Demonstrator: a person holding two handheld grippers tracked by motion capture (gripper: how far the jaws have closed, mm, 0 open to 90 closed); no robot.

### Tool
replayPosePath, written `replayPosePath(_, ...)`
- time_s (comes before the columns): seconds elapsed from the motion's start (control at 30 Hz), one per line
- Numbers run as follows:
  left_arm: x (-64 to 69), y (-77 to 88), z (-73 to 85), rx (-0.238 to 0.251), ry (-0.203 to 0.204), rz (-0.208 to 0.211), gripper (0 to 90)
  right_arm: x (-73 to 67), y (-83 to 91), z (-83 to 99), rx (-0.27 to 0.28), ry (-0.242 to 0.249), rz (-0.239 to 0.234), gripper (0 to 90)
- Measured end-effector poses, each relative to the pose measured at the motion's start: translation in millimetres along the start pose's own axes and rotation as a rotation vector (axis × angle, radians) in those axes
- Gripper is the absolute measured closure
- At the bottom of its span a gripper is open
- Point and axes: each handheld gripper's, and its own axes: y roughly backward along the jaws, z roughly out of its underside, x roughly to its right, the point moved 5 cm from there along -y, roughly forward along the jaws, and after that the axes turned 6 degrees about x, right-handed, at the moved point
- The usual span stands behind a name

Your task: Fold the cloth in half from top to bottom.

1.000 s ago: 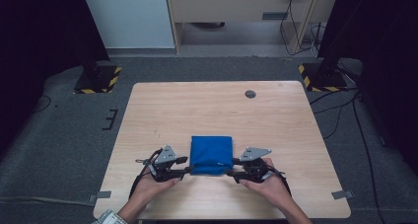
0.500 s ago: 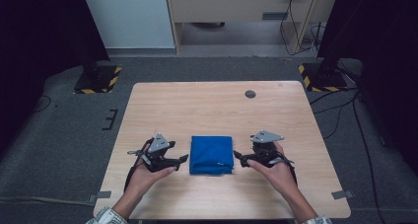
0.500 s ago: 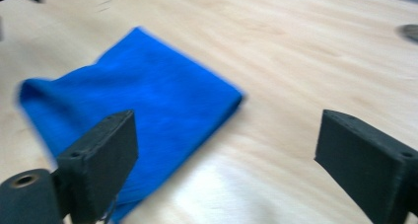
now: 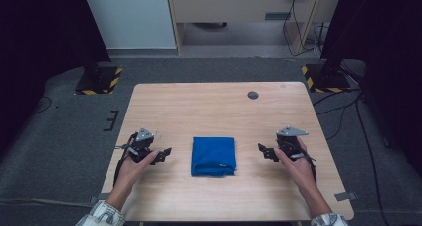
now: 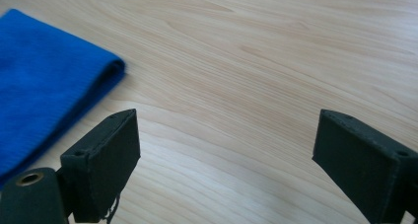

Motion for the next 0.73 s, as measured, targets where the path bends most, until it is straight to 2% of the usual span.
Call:
replayPosePath(0.13, -8.3, -3.8, 3.9, -0.022, 0.001, -0.028, 8.3, 21.5, 2.1, 6.2, -0.012, -0.029, 0.043, 11.1)
replayPosePath(0.17, -12.1, -6.1, 6.9, -0.044, -0.008, -0.051, 8.2, 33.0, 2.7, 10.0, -0.018, -0.047, 0.063, 11.1)
replayPosePath(0.2, -12.1, -6.1, 6.9, -0.044, -0.008, -0.051, 8.2, 38.7, 2.6, 12.5, -0.020, -0.055, 0.078, 11.1)
replayPosePath(0.23, -13.4, -7.5, 8.4, -0.050, -0.007, -0.062, 8.2, 38.7, 2.6, 12.5, -0.020, -0.055, 0.078, 11.1)
replayPosePath(0.3, -15.6, -10.4, 11.9, -0.068, -0.016, -0.080, 8.2, 48.1, 2.6, 18.8, -0.041, -0.072, 0.100, 11.1)
replayPosePath(0.47, -18.4, -17.2, 20.5, -0.094, -0.006, -0.092, 7.1, 66.4, -2.1, 36.3, -0.091, -0.094, 0.170, 10.2)
replayPosePath(0.57, -18.5, -17.7, 20.9, -0.087, -0.006, -0.092, 5.9, 67.2, -2.2, 36.6, -0.094, -0.088, 0.178, 9.3)
replayPosePath(0.67, -17.8, -18.3, 23.2, -0.062, -0.009, -0.092, 3.5, 65.3, -3.6, 37.3, -0.112, -0.054, 0.191, 7.9)
replayPosePath(0.73, -17.3, -18.0, 23.5, -0.062, -0.009, -0.092, 3.2, 64.5, -4.9, 37.2, -0.118, -0.051, 0.190, 6.2)
